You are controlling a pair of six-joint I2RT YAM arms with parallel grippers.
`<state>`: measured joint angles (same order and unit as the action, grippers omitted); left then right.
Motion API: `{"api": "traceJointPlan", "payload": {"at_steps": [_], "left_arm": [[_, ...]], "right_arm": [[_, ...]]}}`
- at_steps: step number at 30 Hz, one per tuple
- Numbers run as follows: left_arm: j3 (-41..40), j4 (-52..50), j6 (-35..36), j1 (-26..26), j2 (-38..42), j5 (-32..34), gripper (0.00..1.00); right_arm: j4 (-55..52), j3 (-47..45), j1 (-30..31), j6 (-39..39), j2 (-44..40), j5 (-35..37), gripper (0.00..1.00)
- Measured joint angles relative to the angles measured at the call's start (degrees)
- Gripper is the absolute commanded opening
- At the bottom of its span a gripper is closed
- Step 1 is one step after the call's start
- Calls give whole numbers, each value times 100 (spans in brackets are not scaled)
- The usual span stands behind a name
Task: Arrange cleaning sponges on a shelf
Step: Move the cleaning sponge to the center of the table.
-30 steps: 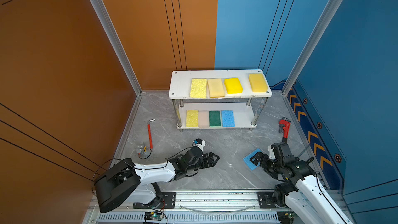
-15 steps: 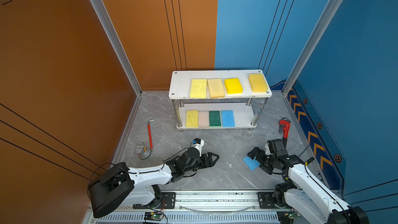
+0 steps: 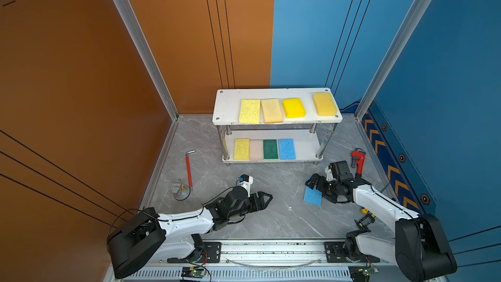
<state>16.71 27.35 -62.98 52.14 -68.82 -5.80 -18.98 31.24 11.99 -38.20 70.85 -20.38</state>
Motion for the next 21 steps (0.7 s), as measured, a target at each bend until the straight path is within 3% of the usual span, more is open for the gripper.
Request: {"api": "traceJointPlan", "payload": {"at_steps": [11, 21], "left_arm": [[581, 168, 219, -249, -997, -2, 82], [1152, 426, 518, -597, -1862, -94, 81]], "right_arm": [[216, 575, 1193, 435, 815, -39, 100], [321, 553, 949, 433, 820, -26, 100]]}}
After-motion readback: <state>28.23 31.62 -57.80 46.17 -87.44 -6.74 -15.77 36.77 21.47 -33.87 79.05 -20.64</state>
